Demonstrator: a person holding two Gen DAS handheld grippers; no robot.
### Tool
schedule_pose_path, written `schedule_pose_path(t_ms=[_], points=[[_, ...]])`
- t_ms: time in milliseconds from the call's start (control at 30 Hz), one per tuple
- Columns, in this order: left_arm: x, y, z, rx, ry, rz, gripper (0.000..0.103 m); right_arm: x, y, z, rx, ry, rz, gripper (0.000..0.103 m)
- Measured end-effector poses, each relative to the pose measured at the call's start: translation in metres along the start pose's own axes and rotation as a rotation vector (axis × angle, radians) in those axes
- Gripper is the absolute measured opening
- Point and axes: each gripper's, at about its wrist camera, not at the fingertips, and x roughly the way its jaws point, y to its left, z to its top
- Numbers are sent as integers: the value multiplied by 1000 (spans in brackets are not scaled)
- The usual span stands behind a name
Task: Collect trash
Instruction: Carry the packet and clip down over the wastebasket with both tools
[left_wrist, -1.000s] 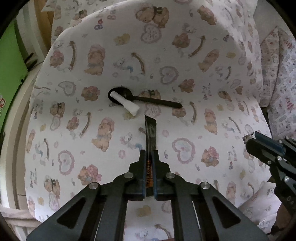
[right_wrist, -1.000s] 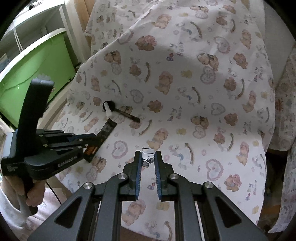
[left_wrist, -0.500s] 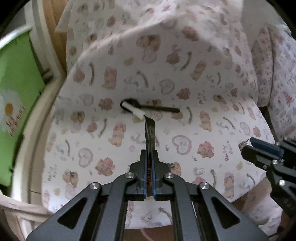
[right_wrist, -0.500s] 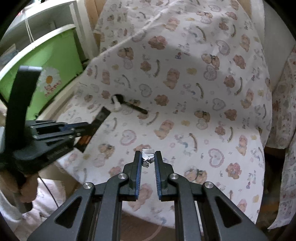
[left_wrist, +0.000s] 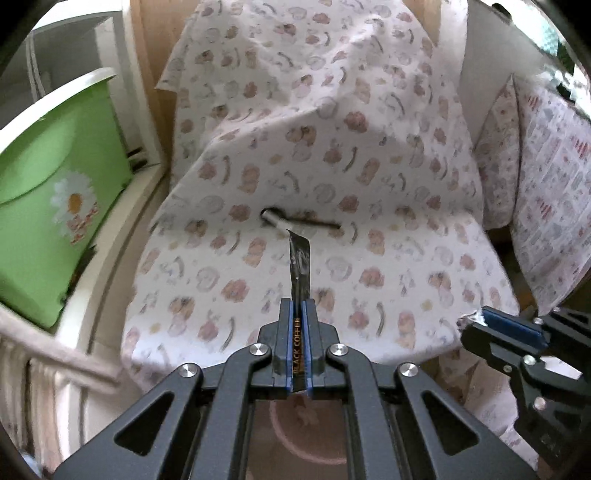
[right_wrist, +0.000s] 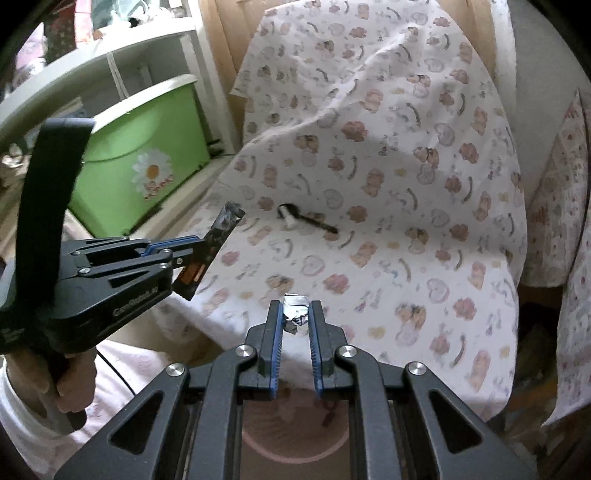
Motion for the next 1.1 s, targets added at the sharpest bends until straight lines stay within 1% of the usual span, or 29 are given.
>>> schedule_pose_path(t_ms=[67,133,200,267,333,433,600,733,833,967,1033,1100], points=[[-3,-3,-14,13,4,54,4,-8,7,-11,4,-4,22,15],[-2,-6,-29,26,2,81,4,-10,14,-21,-5,2,39,15],[3,-5,-44,10,9,63,4,-8,18,-34,-25,1,44,15],[7,-2,-55,-15,19,39,4,1,20,-46,-48,13,23,15],[10,-1,-63,-31,28,14,4,12,19,-54,-50,53,16,15],[15,-2,-70,-36,59,-27,4,26,16,-61,-45,108,44,15],[21,-6,-78,-24,93,-26,4,41,12,-68,-31,151,48,15],[30,-6,-87,-36,165,-55,4,49,7,-73,3,199,75,15],[41,-10,-96,-28,217,-54,4,57,6,-81,0,235,50,15],[52,-16,-105,-27,272,-90,4,68,4,-89,11,280,38,15],[60,-18,-109,-27,297,-79,4,72,3,-91,15,290,27,15],[74,-18,-114,-32,340,-82,4,78,0,-95,21,304,9,15]])
